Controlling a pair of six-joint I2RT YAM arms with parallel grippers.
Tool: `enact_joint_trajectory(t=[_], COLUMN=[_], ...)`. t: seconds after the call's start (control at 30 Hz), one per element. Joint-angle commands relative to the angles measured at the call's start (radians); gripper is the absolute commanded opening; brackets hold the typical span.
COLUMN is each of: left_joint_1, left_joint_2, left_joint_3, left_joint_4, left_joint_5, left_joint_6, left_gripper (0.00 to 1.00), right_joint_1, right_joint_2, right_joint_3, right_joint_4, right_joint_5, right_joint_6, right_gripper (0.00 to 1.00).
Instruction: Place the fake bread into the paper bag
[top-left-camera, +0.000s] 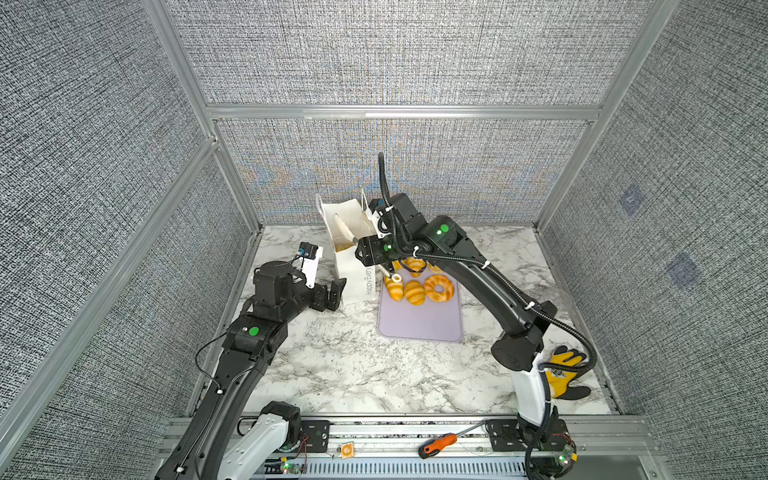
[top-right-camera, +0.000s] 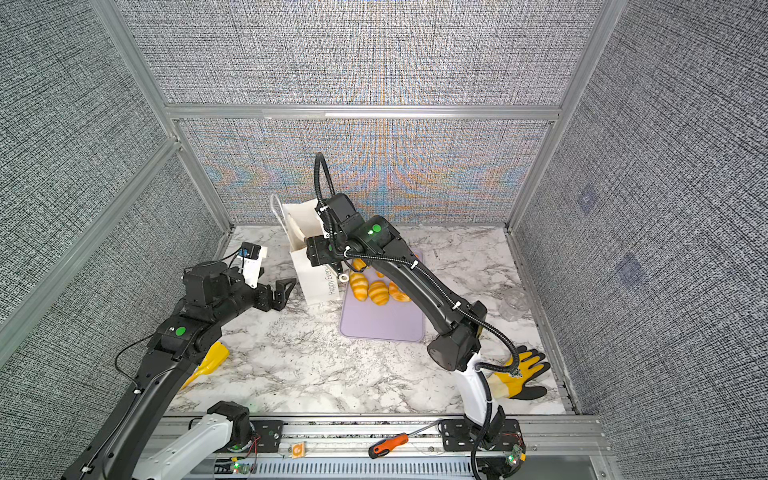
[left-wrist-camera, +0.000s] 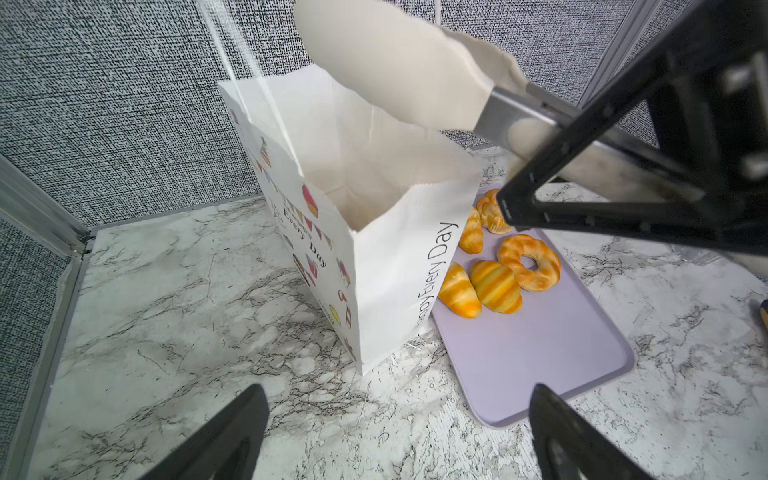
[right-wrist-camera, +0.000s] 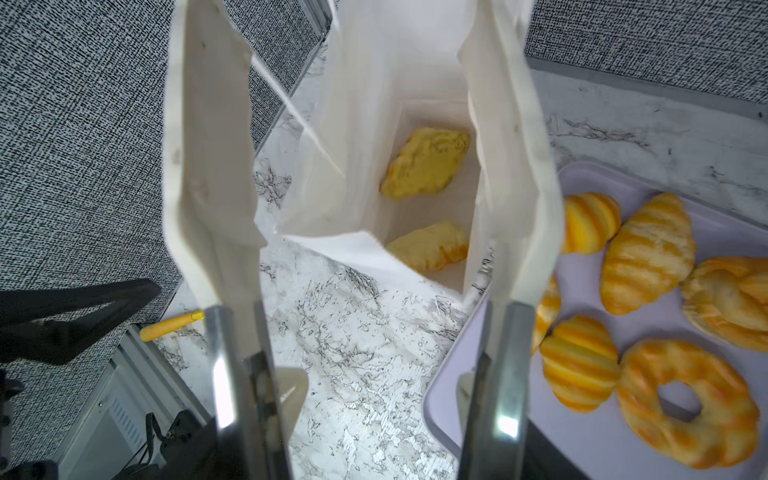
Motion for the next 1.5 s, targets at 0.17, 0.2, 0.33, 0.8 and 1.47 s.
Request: enact_joint_trajectory(t=[0.17,0.2,0.33,0.8,1.47], left_joint_1=[-0.002,-0.002,-0.004,-0.192,-0.381], left_joint_2=[-0.030,-0.039,-0.056,-0.025,0.106], left_joint_3=[0.007,0.006,0.004,-0.031,-0.093], left_joint_4=[-0.022,-0.023,-0.029,0.054,0.167], left_joint_5=[0.067,0.074,0.131,0.130,0.060], left_joint_6=[0.026,0.028,0.031,-0.023,-0.075], left_gripper=[0.99,0.99,0.99,0.99,0.99], right_joint_1=[0.046,0.048,0.055,-0.043,-0.396], right_joint_2=[-0.084,-0.108,-0.231,-0.573,-0.479], right_joint_3=[-0.024,-0.051,-0.217,-0.809,-1.033], right_joint_4=[-0.021,-0.024,0.002,-0.086,-0.116], right_joint_5=[0.043,0.054,0.081,0.321,0.138], right_joint_6=[-0.058,-0.059,-0.093,-0.175,-0.187], right_gripper=[0.73,0.73,0.73,0.73,0.65])
